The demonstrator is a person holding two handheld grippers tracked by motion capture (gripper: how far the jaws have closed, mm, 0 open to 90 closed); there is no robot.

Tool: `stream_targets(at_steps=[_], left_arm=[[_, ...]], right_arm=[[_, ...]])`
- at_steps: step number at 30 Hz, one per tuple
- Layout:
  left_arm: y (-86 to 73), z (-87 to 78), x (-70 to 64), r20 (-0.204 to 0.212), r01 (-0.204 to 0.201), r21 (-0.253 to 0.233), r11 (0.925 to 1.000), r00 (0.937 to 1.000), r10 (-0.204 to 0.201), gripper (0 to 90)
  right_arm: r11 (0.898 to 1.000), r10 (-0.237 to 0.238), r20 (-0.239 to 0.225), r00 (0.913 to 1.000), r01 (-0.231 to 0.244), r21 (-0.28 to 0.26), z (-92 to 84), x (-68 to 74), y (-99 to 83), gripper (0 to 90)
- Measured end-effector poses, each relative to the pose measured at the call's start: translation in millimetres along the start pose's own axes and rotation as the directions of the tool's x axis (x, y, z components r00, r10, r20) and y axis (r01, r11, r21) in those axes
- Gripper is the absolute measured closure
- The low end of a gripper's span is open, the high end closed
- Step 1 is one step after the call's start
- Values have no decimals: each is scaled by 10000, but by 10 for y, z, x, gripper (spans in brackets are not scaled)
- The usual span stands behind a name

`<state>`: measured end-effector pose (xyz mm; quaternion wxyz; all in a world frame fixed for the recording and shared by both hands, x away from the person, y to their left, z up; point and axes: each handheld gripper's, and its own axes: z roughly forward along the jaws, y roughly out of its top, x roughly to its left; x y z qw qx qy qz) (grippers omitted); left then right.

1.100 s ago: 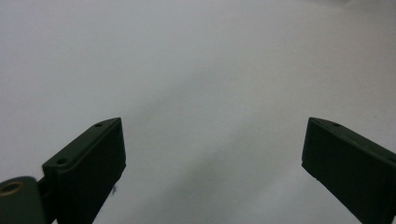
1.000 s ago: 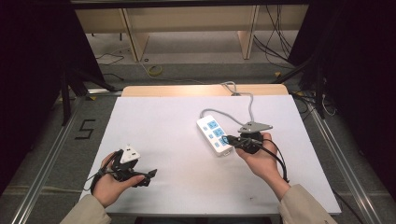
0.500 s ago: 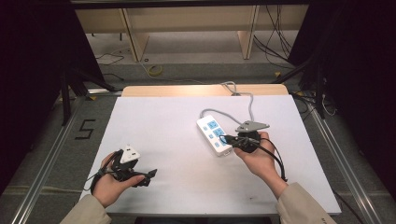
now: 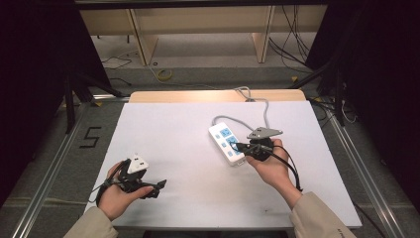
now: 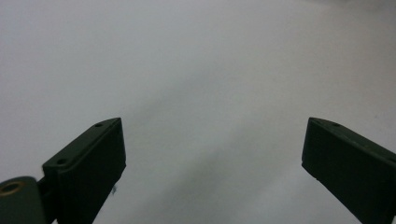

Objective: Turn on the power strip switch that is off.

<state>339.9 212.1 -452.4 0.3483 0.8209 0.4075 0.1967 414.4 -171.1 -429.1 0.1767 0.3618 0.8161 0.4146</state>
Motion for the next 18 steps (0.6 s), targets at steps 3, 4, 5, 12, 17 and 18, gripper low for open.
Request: stream_targets(at_steps=[3,4,5,12,17,18], left_arm=[[0,0,0,-1,-7,2,10000,10000,7,59],[0,0,0,1,-8,3,10000,10000,8,59],[0,0,0,2,-8,1,10000,10000,8,59],[1,0,0,2,-15,3,10000,10000,15,59],[1,1,0,1,-19,-1,10000,10000,19,59],[1,1,0,4,-14,2,10000,10000,14,59]], right_arm=[[10000,16,1,10000,-16,16,14,1,8,900],[10000,12,-9,10000,-12,23,18,1,11,900],[10000,-2,-7,10000,2,21,23,1,13,900],[9999,81,-1,10000,-81,65,61,-6,26,900],[9999,109,6,9999,-109,90,93,-17,34,900],[9999,124,9,9999,-124,102,99,-17,35,900]])
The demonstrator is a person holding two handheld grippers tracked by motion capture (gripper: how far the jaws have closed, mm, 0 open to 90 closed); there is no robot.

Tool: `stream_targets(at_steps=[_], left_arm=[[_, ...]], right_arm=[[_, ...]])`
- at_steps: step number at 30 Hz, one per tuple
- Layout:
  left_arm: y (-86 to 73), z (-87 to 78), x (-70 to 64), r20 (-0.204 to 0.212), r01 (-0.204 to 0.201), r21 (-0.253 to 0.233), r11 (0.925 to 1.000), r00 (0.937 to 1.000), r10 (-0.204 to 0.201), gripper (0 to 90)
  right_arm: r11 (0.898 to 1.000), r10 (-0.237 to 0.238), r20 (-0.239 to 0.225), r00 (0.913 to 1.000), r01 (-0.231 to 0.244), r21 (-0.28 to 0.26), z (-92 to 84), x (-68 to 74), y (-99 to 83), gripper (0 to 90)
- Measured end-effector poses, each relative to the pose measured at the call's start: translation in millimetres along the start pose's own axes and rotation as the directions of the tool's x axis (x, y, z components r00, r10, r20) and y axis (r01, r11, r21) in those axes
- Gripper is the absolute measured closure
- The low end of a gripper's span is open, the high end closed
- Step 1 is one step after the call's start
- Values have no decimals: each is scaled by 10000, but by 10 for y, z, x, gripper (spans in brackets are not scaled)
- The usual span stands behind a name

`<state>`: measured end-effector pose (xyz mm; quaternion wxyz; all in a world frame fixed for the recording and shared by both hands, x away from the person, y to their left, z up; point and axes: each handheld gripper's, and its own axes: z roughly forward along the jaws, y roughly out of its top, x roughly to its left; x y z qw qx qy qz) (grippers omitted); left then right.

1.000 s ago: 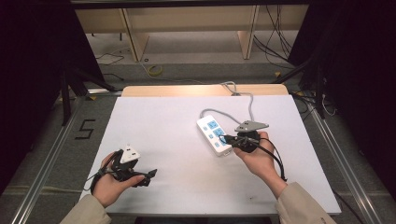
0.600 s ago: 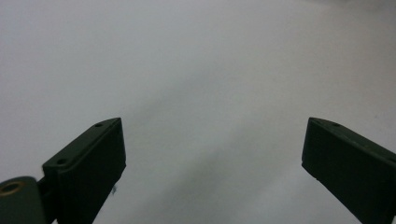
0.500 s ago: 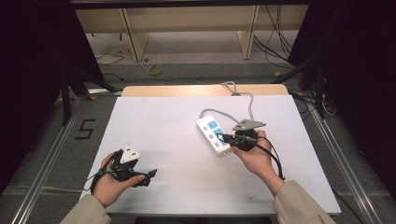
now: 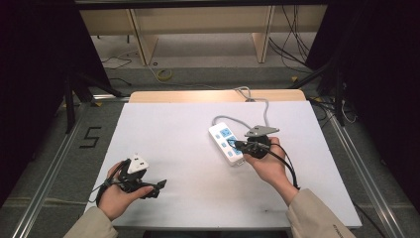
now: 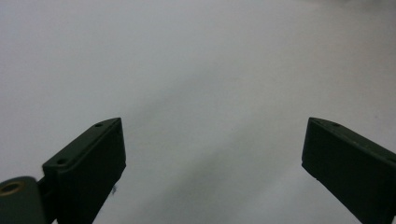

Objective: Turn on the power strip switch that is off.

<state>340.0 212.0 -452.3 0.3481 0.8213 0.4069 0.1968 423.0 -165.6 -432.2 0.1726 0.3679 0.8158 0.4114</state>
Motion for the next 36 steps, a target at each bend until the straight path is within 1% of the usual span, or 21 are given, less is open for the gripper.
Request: stream_targets(at_steps=[16,25,36], left_arm=[[0,1,0,16,-16,5,10000,10000,16,59],[0,2,2,17,-11,9,10000,10000,11,59],[-1,2,2,30,13,13,10000,10000,-13,59]], right_arm=[[9999,-21,12,10000,21,171,110,-11,43,900],[9995,-134,23,9999,133,272,177,-3,67,900],[9992,-111,0,9999,111,385,248,4,103,900]])
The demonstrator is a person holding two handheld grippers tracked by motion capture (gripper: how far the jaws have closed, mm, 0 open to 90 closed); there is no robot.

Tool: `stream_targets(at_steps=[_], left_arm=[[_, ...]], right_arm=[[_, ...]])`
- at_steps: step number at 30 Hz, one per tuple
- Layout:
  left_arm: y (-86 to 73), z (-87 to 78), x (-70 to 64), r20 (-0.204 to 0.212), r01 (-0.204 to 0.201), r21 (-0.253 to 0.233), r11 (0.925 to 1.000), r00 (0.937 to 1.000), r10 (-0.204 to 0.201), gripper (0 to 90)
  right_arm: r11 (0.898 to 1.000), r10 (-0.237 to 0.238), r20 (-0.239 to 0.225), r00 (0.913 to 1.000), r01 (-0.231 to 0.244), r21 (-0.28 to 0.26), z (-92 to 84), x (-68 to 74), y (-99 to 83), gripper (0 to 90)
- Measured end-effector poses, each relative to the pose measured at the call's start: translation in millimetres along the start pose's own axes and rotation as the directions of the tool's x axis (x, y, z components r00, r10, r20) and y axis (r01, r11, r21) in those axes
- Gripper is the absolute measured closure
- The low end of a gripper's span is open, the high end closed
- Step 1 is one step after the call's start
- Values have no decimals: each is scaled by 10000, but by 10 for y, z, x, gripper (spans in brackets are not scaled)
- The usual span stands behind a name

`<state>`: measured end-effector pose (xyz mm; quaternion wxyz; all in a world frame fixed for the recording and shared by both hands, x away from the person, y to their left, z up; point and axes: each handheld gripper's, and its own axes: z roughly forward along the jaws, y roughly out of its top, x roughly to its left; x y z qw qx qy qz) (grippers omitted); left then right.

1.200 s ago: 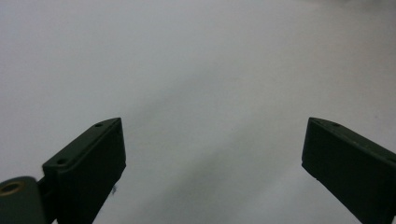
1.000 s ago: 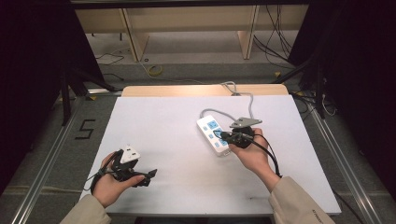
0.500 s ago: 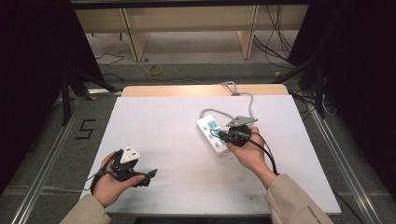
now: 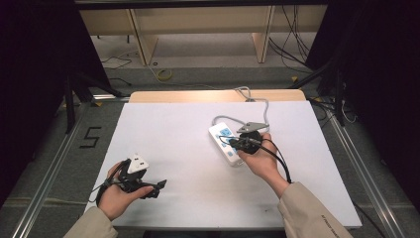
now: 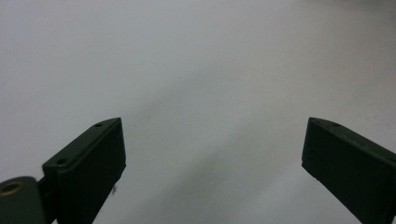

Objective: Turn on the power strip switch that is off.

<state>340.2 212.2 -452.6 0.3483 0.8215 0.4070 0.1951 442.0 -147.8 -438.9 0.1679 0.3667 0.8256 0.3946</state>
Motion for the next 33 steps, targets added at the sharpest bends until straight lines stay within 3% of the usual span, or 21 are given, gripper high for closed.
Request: stream_targets(at_steps=[33], left_arm=[[-2,4,-1,22,9,-18,10000,10000,-9,60]], right_arm=[[9983,139,-240,9996,-125,564,228,0,125,900]])
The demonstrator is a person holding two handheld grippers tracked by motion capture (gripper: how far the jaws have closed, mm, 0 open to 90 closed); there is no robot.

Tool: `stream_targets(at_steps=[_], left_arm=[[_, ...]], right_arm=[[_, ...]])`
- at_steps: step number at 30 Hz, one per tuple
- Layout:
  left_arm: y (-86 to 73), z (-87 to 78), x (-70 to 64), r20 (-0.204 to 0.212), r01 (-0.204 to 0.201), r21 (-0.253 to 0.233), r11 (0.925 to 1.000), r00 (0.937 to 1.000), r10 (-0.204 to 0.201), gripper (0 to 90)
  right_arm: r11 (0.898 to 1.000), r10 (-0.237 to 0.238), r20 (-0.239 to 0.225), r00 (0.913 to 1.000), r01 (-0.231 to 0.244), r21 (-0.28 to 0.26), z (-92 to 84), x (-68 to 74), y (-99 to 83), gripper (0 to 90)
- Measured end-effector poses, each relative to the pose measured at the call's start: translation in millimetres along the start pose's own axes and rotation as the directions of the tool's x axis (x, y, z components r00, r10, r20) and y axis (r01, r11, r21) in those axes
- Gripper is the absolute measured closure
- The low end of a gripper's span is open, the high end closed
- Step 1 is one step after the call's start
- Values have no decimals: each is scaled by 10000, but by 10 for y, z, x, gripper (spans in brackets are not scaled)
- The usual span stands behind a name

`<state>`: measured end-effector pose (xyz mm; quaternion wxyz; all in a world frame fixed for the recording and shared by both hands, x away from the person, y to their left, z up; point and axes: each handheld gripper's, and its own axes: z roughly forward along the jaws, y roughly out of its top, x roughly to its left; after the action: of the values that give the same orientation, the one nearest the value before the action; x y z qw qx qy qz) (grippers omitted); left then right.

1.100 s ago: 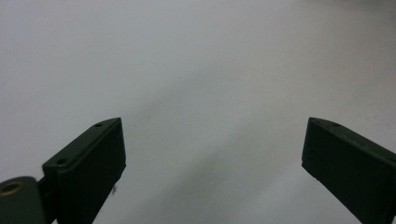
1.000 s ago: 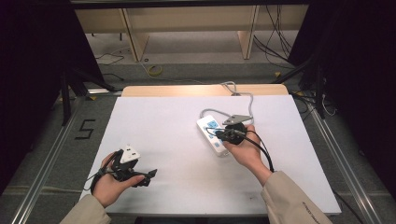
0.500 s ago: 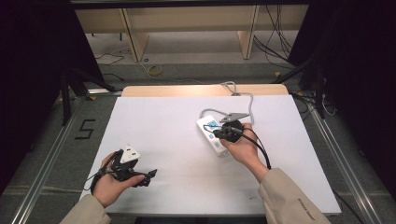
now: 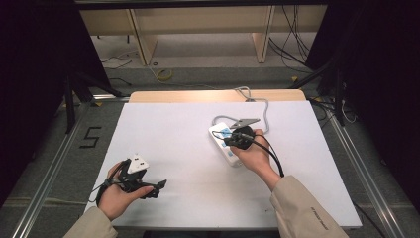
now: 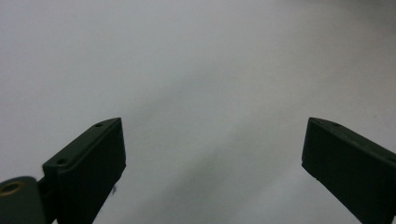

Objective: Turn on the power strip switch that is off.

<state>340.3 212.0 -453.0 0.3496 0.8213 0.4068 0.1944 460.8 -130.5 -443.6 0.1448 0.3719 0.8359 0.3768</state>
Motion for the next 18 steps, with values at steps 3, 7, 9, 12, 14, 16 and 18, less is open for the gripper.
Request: stream_targets(at_steps=[3,7,9,12,14,16,18], left_arm=[[0,1,-1,6,1,-2,10000,10000,-1,60],[0,2,0,9,-4,1,10000,10000,4,60],[-1,3,0,11,-1,7,10000,10000,1,60],[-1,3,1,25,1,21,10000,10000,-1,60],[1,4,2,27,-68,48,10000,10000,68,60],[1,6,-2,47,-75,50,10000,10000,74,60],[2,6,-3,51,-75,48,10000,10000,75,60]], right_arm=[[10000,-43,3,10000,43,44,29,3,5,900],[9999,-22,1,10000,22,132,57,6,24,900],[9999,4,-9,10000,-3,164,71,5,34,900],[9997,23,3,10000,-23,237,98,6,34,900],[9996,34,21,10000,-35,272,117,3,31,900],[9996,29,31,10000,-30,293,132,-4,32,900],[9994,34,74,10000,-37,333,144,-9,38,900]])
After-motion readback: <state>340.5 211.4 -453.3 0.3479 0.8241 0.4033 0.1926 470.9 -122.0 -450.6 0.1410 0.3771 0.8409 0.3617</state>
